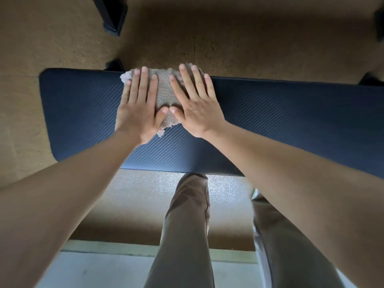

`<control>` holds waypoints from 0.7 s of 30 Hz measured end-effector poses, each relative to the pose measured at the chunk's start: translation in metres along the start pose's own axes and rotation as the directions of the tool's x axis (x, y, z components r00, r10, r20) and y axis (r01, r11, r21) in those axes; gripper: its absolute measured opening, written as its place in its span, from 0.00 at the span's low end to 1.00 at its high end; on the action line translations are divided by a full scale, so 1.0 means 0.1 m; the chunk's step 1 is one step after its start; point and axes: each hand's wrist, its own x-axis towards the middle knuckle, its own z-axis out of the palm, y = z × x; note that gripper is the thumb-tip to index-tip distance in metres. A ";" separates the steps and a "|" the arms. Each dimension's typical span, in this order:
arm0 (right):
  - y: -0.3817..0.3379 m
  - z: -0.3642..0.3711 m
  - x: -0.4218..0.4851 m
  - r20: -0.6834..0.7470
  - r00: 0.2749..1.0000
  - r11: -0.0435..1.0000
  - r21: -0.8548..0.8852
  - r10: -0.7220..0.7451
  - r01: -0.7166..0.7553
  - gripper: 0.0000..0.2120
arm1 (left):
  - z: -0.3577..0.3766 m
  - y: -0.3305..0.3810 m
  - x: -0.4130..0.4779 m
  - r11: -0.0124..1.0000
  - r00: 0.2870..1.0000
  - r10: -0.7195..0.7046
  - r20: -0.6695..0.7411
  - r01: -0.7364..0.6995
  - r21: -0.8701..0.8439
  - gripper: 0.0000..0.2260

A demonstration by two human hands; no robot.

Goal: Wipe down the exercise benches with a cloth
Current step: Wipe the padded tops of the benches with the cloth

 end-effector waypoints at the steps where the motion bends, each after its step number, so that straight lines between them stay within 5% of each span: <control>1: -0.02 -0.01 0.07 0.000 1.000 1.000 -0.007 -0.020 0.020 0.35 | -0.02 -0.04 0.02 1.000 1.000 -0.026 0.004 0.026 -0.017 0.35; 10: 0.21 0.00 -0.03 -0.044 0.996 0.997 -0.026 -0.077 0.075 0.33 | -0.07 0.21 0.14 0.996 0.997 -0.073 0.038 0.075 -0.056 0.34; 21: 1.59 -0.08 -1.04 -0.053 0.997 0.998 -0.035 0.048 -0.049 0.34 | -0.17 1.80 0.43 0.999 0.999 0.033 0.029 -0.031 -0.039 0.34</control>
